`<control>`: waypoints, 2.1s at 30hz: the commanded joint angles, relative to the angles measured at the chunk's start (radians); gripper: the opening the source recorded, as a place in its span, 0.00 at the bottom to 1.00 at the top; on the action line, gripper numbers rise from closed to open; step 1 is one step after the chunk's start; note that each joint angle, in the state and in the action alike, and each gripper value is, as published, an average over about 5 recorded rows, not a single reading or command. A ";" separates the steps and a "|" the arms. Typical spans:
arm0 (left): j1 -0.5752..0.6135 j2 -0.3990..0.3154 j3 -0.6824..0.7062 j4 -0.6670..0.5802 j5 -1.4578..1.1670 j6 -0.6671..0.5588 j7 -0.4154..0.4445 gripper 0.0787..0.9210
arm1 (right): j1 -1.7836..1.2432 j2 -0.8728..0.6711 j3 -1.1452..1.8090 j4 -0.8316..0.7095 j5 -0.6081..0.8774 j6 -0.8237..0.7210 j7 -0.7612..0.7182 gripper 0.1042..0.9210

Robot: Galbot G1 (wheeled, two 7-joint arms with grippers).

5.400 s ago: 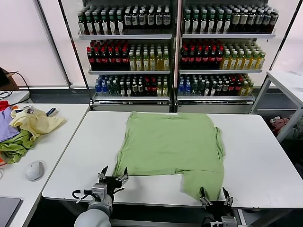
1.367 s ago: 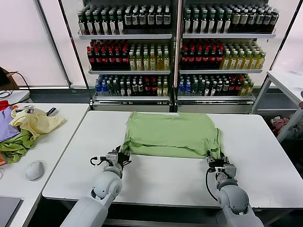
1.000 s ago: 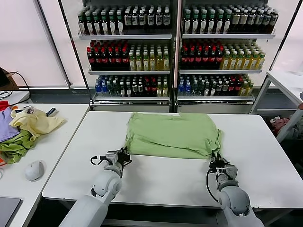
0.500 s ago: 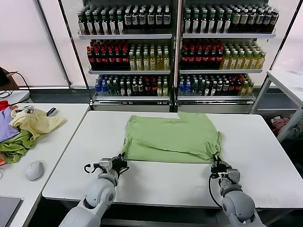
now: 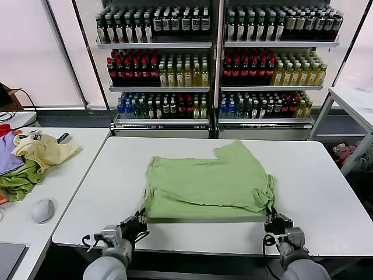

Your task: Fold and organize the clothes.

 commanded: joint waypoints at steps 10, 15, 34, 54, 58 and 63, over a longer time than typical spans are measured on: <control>0.221 0.003 -0.108 -0.188 0.158 0.039 0.066 0.28 | -0.109 -0.001 0.020 0.162 -0.042 0.069 0.009 0.45; 0.144 0.022 -0.122 -0.179 0.126 0.023 0.043 0.44 | 0.007 -0.006 0.019 0.155 0.015 0.088 0.036 0.59; -0.536 0.058 0.097 0.370 -0.021 -0.044 -0.020 0.88 | 0.833 0.016 -0.272 -0.582 0.135 -0.044 0.051 0.88; -0.815 -0.057 0.224 0.809 0.023 -0.046 -0.008 0.88 | 1.178 0.159 -0.349 -1.173 0.073 0.002 0.032 0.88; -0.820 -0.058 0.246 0.824 0.016 -0.036 0.005 0.88 | 1.205 0.186 -0.340 -1.243 0.075 0.010 0.024 0.88; -0.826 -0.061 0.261 0.857 0.005 -0.028 0.015 0.88 | 1.219 0.211 -0.330 -1.300 0.078 0.011 0.007 0.88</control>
